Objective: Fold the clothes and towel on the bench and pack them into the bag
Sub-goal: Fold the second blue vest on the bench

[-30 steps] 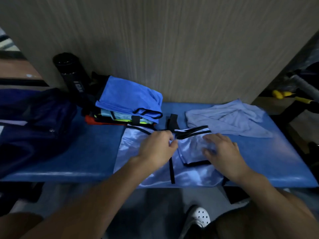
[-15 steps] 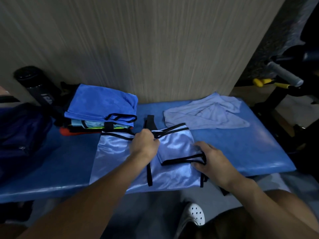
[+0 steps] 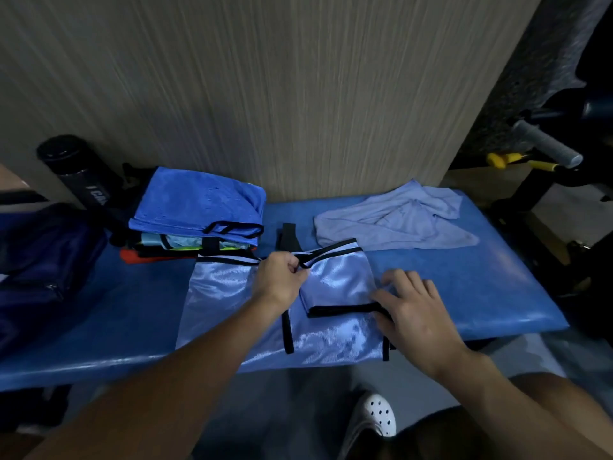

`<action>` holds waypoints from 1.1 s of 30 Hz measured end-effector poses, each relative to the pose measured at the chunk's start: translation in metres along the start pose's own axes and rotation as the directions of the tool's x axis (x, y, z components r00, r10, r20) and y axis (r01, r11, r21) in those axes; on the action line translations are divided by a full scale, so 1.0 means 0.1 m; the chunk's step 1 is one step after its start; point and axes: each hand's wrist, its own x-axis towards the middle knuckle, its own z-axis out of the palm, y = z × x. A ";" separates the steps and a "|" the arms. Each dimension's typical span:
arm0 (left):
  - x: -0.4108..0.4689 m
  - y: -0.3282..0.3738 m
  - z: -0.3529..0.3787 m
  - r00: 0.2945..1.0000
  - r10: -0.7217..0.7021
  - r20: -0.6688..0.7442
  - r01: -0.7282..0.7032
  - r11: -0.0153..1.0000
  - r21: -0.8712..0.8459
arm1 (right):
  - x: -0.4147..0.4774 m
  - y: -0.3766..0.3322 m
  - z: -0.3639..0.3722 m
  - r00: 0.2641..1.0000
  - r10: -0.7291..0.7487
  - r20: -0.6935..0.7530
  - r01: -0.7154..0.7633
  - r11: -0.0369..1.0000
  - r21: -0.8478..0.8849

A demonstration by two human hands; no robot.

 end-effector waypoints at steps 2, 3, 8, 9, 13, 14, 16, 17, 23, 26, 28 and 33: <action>0.00 0.01 -0.01 1.000 0.008 -0.014 -0.009 0.999 -0.045 | 0.05 -0.06 0.02 0.994 -0.099 -0.040 0.097 0.994 -0.055; 0.00 0.02 -0.01 1.000 0.012 -0.013 -0.013 0.997 -0.076 | 0.08 -0.12 0.04 0.989 -0.138 -0.054 0.135 0.989 -0.058; 0.03 0.00 -0.04 1.000 0.018 0.006 -0.016 0.964 -0.266 | 0.30 -0.43 0.19 0.978 -0.167 -0.126 0.165 0.986 -0.029; 0.04 0.00 -0.05 1.000 0.024 0.017 -0.018 0.950 -0.312 | 0.34 -0.47 0.22 0.982 -0.154 -0.110 0.150 0.988 -0.038; 0.03 -0.02 -0.11 0.998 -0.011 0.067 0.039 0.901 -0.433 | 0.42 -0.56 0.34 0.989 -0.129 -0.070 0.125 0.990 -0.058; 0.03 -0.02 -0.13 0.996 -0.020 0.084 0.057 0.885 -0.461 | 0.43 -0.59 0.36 0.987 -0.132 -0.093 0.127 0.990 -0.058; 0.02 -0.03 -0.16 0.993 -0.030 0.111 0.084 0.853 -0.515 | 0.45 -0.61 0.39 0.980 -0.142 -0.137 0.134 0.989 -0.070; 0.01 -0.04 -0.18 0.993 -0.036 0.115 0.093 0.842 -0.532 | 0.46 -0.62 0.41 0.979 -0.142 -0.145 0.132 0.989 -0.073; 0.09 -0.24 -0.27 0.999 0.047 0.006 -0.042 0.947 -0.320 | 0.50 -0.76 0.38 0.977 -0.172 -0.124 0.191 0.968 0.163; 0.05 -0.35 -0.27 0.957 0.289 -0.032 -0.282 0.950 0.133 | 0.43 -0.78 0.29 0.984 -0.167 -0.067 0.178 0.954 0.243; -0.01 -0.40 -0.24 0.909 0.415 0.035 -0.402 0.852 0.336 | 0.37 -0.73 0.27 0.993 -0.100 -0.056 0.111 0.967 0.229; 0.00 -0.42 -0.23 0.906 0.415 0.086 -0.405 0.785 0.470 | 0.27 -0.55 0.17 0.994 0.056 -0.090 -0.042 0.989 0.145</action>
